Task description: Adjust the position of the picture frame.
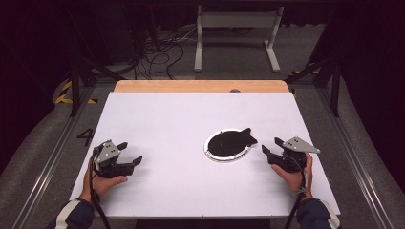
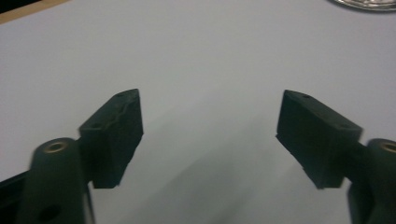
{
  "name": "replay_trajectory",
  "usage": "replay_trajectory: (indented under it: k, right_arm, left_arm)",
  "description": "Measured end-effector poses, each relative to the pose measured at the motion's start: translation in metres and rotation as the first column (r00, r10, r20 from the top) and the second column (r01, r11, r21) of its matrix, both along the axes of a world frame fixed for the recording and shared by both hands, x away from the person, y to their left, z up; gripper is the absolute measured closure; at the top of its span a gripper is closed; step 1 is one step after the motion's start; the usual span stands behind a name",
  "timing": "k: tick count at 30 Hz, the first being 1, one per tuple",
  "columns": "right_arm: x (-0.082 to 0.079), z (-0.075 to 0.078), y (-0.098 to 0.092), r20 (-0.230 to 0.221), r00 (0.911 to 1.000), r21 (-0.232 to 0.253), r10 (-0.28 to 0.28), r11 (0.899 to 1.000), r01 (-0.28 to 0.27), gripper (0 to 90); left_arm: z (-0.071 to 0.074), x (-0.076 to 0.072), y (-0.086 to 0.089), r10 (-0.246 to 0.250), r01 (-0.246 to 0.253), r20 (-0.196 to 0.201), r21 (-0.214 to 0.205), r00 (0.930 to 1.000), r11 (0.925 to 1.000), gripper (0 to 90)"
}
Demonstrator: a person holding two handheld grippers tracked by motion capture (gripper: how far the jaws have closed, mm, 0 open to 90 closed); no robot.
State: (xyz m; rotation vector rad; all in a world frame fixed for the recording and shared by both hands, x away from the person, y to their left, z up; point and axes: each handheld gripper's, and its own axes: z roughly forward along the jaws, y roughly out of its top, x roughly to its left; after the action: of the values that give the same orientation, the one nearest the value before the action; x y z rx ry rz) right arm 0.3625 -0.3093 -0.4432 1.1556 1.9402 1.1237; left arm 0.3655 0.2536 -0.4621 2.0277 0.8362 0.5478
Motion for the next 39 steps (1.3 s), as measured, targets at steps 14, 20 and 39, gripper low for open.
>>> replay_trajectory:
  k: [14,20,39]
  right_arm:
    - [0.037,-0.008,0.004,-0.122,0.992,-0.034,-0.031,0.999,0.027,76.3]
    - [0.05,-0.009,0.004,-0.151,0.9857,-0.039,-0.075,0.997,0.07,88.3]
    - [0.067,-0.014,0.033,-0.204,0.9787,-0.093,-0.024,0.996,0.005,90.0]
  left_arm:
    - [0.001,-0.001,-0.021,-0.122,0.125,-0.079,0.028,0.9894,0.9918,88.6]
    - [0.0,0.002,-0.051,-0.197,0.202,-0.104,0.047,0.9749,0.9782,90.0]
    - [-0.002,0.014,-0.174,-0.413,0.419,-0.155,0.001,0.8973,0.9081,90.0]
